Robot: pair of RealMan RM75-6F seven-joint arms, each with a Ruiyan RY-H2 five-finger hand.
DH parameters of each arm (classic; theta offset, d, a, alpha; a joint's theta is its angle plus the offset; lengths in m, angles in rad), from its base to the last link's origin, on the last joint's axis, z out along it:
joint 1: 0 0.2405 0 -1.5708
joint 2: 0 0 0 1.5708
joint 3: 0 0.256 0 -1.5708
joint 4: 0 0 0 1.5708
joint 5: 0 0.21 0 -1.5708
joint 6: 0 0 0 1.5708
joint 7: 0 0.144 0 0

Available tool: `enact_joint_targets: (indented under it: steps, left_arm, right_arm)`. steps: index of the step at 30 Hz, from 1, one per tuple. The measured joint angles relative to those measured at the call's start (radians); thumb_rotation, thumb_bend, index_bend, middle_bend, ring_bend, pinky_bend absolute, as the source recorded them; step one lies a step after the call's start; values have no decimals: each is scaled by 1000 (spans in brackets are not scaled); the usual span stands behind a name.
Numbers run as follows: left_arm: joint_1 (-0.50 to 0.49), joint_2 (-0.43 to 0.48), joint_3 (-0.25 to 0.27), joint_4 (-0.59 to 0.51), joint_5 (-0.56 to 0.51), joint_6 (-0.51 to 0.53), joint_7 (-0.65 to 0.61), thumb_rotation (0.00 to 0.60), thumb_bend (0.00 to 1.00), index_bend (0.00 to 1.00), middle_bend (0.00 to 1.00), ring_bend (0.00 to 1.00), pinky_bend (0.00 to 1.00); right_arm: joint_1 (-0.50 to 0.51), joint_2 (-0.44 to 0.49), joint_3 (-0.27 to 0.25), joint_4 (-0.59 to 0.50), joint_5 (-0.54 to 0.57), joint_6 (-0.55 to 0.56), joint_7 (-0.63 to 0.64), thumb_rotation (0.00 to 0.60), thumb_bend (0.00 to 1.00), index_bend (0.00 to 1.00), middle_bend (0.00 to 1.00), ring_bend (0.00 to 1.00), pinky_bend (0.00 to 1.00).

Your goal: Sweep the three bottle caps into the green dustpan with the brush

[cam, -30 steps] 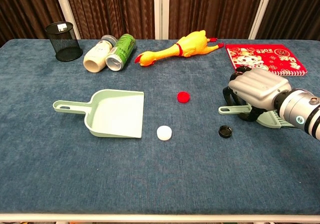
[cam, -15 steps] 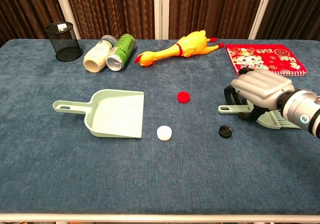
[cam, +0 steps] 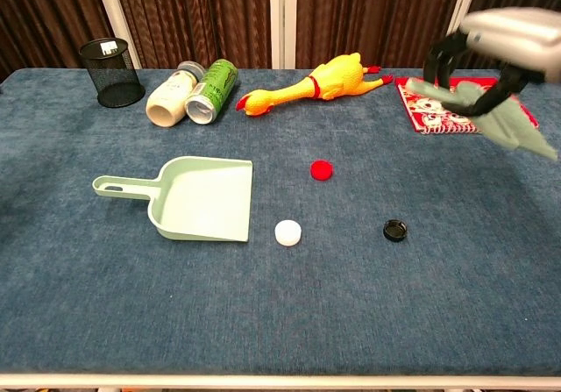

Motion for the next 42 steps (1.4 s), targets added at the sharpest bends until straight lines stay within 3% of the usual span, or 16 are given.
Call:
enact_joint_targets:
  steps: [6, 12, 30, 42]
  left_arm:
    - [-94, -94, -19, 13, -100, -120, 86, 600, 153, 273, 244, 174, 231]
    - [-159, -192, -29, 27, -189, -174, 177, 600, 213, 323, 312, 195, 249]
    - [-232, -354, -21, 84, -356, -160, 335, 600, 282, 427, 424, 288, 320]
    - [-246, -394, -17, 137, -339, -132, 314, 600, 337, 544, 531, 383, 366]
  right_arm:
    - [-8, 102, 38, -41, -23, 24, 153, 600, 452, 755, 690, 324, 116]
    - [-15, 117, 24, -37, -34, 27, 187, 600, 453, 755, 691, 324, 117]
    - [-18, 106, -7, -9, -30, 21, 206, 600, 453, 755, 690, 324, 116]
    - [-13, 84, -25, 11, -38, 10, 228, 600, 458, 755, 691, 324, 116]
